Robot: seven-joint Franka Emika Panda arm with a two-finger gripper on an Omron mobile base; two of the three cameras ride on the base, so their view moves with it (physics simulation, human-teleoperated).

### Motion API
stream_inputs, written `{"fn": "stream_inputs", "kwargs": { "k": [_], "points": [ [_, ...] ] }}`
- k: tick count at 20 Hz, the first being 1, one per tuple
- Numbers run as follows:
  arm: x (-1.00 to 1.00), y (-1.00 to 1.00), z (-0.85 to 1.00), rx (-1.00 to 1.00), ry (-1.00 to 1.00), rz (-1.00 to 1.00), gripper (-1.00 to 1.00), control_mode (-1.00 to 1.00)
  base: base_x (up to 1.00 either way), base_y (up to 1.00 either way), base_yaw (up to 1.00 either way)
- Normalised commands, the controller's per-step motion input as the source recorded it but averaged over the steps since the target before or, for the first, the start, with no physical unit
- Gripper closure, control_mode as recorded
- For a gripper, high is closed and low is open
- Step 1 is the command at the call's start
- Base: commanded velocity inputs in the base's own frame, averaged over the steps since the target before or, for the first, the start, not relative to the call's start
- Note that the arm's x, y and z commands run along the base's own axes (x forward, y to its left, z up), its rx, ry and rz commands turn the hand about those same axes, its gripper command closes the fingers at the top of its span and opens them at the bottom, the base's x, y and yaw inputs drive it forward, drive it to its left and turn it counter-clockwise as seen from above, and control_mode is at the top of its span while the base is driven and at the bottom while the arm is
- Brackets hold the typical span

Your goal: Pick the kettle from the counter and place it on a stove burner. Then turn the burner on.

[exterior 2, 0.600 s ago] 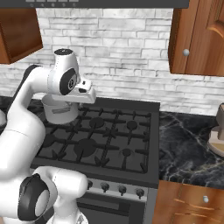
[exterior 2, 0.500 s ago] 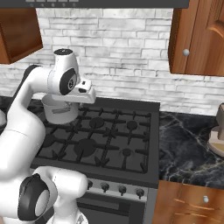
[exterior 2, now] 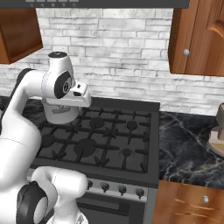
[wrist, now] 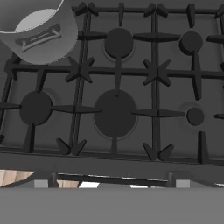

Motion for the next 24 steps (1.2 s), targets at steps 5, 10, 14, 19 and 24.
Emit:
{"fn": "stream_inputs", "kwargs": {
  "k": [5,10,14,19,24],
  "points": [
    [-0.23,0.2,-0.01,0.0,0.0,0.0,-1.0,-1.0,0.0,0.0,0.0],
    [-0.24,0.24,0.0,0.0,0.0,0.0,-1.0,-1.0,0.0,0.0,0.0],
    [-0.23,0.32,0.0,0.0,0.0,0.0,-1.0,-1.0,0.0,0.0,0.0],
    [-0.18,0.43,0.0,0.0,0.0,0.0,-1.0,-1.0,0.0,0.0,0.0],
    [-0.08,0.42,-0.02,0.0,0.0,0.0,-1.0,-1.0,0.0,0.0,0.0]
  ]
}}
